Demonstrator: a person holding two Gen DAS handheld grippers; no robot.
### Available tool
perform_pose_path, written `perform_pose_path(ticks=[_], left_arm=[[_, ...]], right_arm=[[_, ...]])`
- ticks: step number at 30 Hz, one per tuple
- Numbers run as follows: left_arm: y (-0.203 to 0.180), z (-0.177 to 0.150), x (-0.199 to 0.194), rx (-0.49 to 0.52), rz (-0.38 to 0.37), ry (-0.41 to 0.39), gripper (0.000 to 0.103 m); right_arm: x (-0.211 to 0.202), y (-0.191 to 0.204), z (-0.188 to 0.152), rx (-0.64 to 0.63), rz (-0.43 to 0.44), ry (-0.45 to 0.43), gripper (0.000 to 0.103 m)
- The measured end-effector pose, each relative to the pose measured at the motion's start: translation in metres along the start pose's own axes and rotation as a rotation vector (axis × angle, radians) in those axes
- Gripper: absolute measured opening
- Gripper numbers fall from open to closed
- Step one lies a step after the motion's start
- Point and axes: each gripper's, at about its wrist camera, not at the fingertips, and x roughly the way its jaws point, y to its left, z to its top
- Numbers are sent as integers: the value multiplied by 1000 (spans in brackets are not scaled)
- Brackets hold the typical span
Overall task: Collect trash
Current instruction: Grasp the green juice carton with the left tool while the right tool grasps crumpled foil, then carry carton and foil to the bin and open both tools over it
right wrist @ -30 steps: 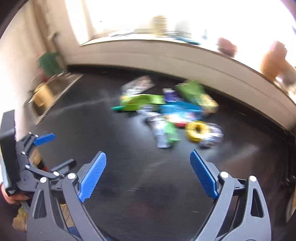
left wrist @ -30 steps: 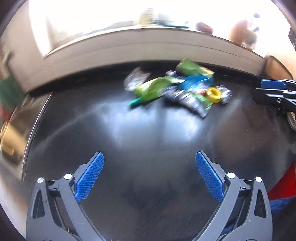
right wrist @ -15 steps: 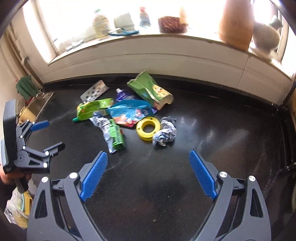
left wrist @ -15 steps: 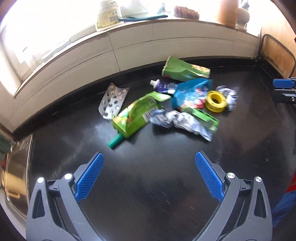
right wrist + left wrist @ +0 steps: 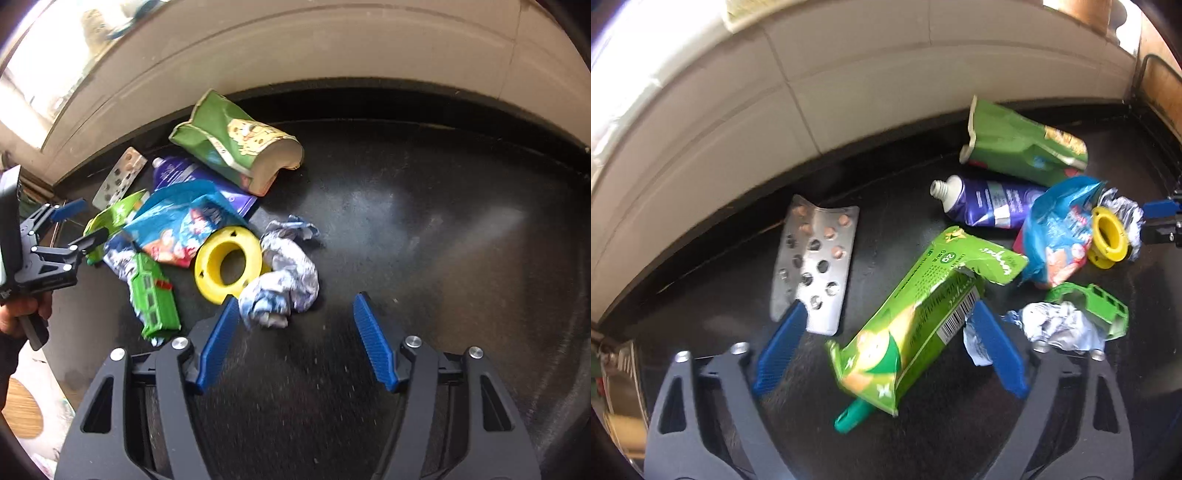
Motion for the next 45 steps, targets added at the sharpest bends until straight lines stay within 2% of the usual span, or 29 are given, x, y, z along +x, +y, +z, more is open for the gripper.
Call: perform_pose_path(ticks=[3, 4, 5, 9, 12, 19, 26, 33, 40, 45], left_arm=[[2, 3, 13, -2, -35, 14, 73], [2, 4, 15, -1, -45, 18, 69], [2, 4, 16, 1, -55, 22, 56], [-1, 5, 12, 4, -62, 14, 36], [-4, 4, -3, -9, -40, -8, 30], [-10, -10, -60, -114, -15, -59, 30], [-39, -63, -114, -223, 38, -17, 30], [-73, -118, -145, -266, 37, 0, 30], [-82, -142, -157, -273, 39, -6, 30], [-75, -152, -167, -293, 60, -25, 30]], right_arm=[[7, -8, 6, 59, 65, 19, 55], [8, -10, 7, 78, 95, 25, 48], [9, -11, 7, 95, 117, 31, 44], [1, -10, 7, 93, 111, 9, 35], [-17, -4, 4, 67, 63, -43, 33], [-63, 18, -7, -28, -31, -141, 32], [-92, 51, -41, -112, -29, -164, 32], [-99, 81, -91, -174, -19, -144, 32], [-106, 97, -125, -199, -13, -137, 32], [-112, 114, -132, -230, -12, -149, 32]])
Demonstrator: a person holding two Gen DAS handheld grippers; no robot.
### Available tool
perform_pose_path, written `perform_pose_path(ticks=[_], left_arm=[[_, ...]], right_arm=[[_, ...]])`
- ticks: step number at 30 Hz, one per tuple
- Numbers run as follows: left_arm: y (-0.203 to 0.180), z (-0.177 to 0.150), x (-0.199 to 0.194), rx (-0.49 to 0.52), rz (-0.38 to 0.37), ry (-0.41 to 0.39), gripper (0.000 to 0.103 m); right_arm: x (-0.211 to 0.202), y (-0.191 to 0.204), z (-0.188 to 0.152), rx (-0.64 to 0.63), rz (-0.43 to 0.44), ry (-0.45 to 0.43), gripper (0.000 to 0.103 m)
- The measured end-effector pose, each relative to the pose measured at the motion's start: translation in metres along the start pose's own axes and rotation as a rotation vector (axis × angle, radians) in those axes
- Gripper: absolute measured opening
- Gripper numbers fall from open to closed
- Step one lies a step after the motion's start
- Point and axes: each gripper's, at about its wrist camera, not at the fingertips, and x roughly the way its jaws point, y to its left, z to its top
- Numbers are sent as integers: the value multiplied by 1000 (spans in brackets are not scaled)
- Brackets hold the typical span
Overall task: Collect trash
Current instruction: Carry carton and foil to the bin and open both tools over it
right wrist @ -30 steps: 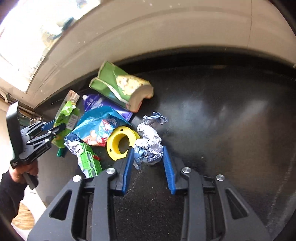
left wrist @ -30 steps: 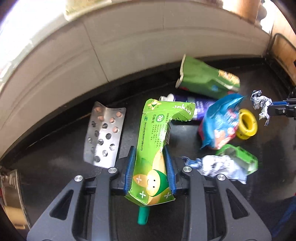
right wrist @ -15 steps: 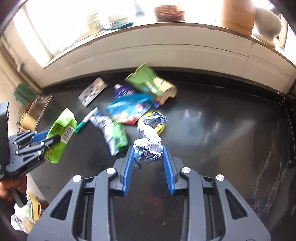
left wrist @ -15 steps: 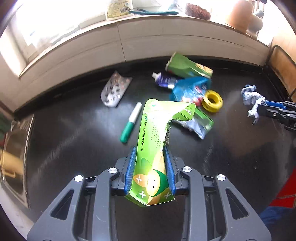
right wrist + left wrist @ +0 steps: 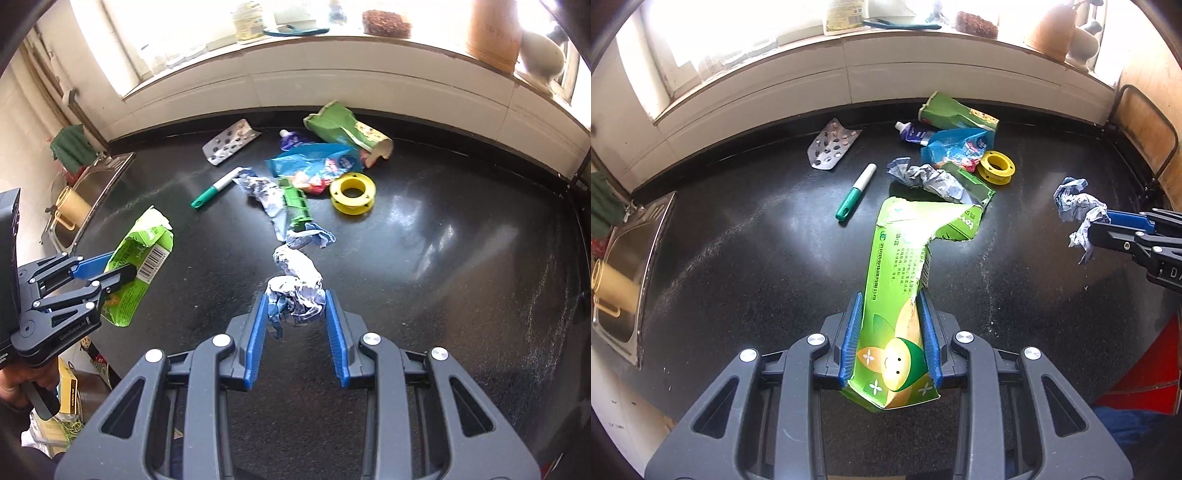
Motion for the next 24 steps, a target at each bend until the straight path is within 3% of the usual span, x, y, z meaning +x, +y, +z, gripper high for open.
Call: perform_pose_path(ticks=[6, 13, 18, 24], left_arm=[[34, -18, -19, -96, 56, -24, 30], [101, -75, -48, -286, 175, -14, 30], [152, -149, -69, -470, 283, 35, 30], [191, -251, -87, -708, 372, 126, 30]], right_arm=[[0, 49, 13, -115, 47, -13, 32], [22, 158, 13, -356, 184, 28, 32], [46, 248, -15, -544, 311, 104, 32], [73, 359, -75, -767, 474, 270, 32]])
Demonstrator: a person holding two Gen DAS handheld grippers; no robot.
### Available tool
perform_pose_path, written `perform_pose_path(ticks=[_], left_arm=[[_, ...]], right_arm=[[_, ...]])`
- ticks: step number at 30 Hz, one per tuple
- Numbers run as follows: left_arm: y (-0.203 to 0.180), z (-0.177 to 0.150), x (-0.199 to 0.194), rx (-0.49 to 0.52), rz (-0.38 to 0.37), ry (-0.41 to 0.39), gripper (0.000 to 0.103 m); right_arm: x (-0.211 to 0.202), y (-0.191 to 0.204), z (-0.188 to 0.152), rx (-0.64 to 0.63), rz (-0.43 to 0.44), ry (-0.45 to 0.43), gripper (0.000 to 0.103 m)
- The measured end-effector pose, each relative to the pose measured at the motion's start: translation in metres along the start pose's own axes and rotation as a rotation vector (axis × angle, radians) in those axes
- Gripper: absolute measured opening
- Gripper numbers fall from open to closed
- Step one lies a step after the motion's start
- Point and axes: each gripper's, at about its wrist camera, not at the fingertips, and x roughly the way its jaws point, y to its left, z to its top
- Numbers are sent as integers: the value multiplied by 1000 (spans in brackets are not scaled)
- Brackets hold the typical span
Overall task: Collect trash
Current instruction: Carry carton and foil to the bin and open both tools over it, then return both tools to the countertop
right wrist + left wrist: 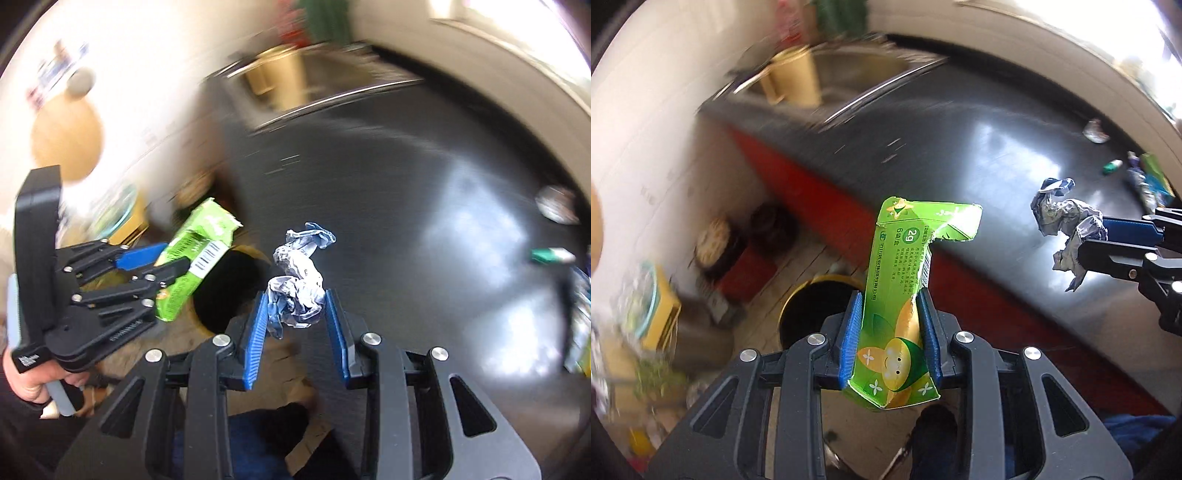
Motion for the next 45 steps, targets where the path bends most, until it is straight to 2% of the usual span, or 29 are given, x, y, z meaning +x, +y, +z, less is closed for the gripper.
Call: perform_pose_path(ticks=[5, 9, 14, 19, 28, 29, 31, 32, 37, 41, 45], left_arm=[[61, -43, 24, -141, 31, 66, 30], [98, -63, 52, -232, 33, 114, 30], [126, -73, 86, -298, 12, 142, 30], [139, -75, 111, -319, 3, 164, 30], [143, -67, 123, -255, -1, 160, 31], [144, -66, 124, -251, 1, 159, 35], [145, -64, 126, -249, -7, 163, 53], [146, -64, 125, -247, -6, 156, 66], [145, -65, 124, -218, 6, 157, 68], [136, -61, 110, -200, 0, 134, 82], [109, -48, 84, -121, 15, 96, 91]], right_arm=[[56, 57, 18, -78, 102, 104, 32], [106, 86, 29, -92, 126, 170, 32], [153, 101, 38, -83, 119, 221, 32], [183, 108, 47, -107, 93, 250, 33], [189, 108, 64, -104, 68, 244, 35], [189, 109, 66, -104, 65, 241, 38], [188, 108, 69, -87, 66, 238, 49], [186, 107, 69, -81, 72, 237, 55], [177, 107, 69, -95, 80, 230, 58], [153, 98, 67, -71, 77, 184, 73], [98, 64, 57, -9, 42, 100, 76]])
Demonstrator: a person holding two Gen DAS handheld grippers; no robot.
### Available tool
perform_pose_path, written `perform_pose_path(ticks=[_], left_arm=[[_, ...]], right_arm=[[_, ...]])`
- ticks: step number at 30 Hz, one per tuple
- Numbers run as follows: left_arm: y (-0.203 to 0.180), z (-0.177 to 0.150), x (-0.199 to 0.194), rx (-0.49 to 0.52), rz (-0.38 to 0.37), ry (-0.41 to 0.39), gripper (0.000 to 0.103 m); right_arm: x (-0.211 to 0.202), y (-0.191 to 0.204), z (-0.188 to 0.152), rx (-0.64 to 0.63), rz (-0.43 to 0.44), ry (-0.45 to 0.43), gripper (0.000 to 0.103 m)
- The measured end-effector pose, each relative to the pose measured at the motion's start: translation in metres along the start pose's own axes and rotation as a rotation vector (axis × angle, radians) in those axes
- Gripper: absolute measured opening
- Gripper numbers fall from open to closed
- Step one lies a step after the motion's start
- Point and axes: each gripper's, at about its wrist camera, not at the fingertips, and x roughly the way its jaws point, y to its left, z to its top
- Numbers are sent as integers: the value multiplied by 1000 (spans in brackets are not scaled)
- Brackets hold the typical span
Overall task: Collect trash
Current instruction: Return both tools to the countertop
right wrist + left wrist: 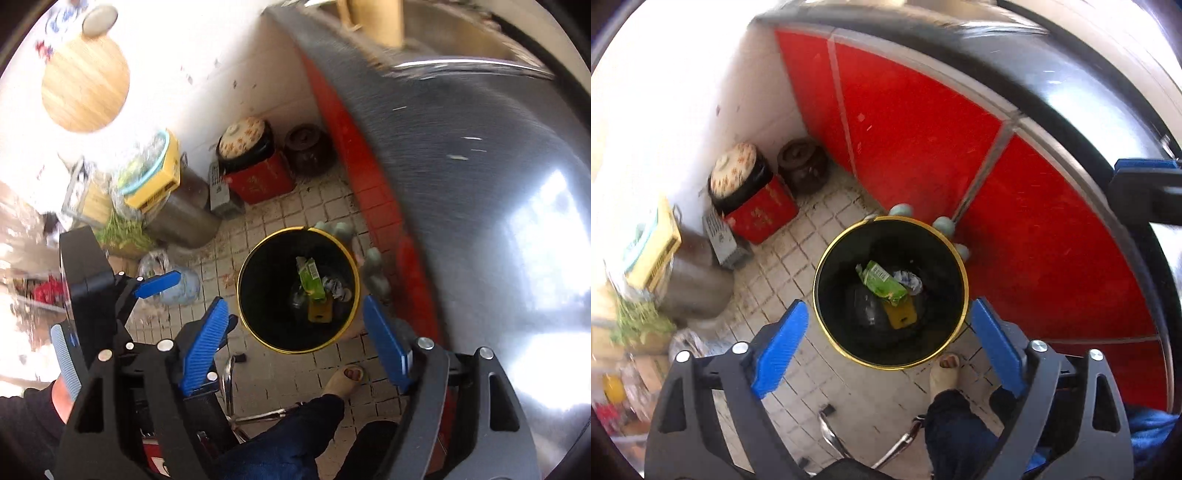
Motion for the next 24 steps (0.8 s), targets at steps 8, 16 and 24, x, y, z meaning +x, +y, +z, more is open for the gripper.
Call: perform_pose_path(ticks=[8, 16, 24], left_arm=[[-135, 34, -60, 270, -128, -116, 93], [-323, 63, -101, 608, -285, -204, 93], [-438, 70, -105, 786, -301, -249, 93]], right_arm=[[-147, -120, -74, 234, -204, -235, 82], [-262, -246, -192, 488, -493, -370, 83], [-304, -315, -281, 637, -576, -398, 83]])
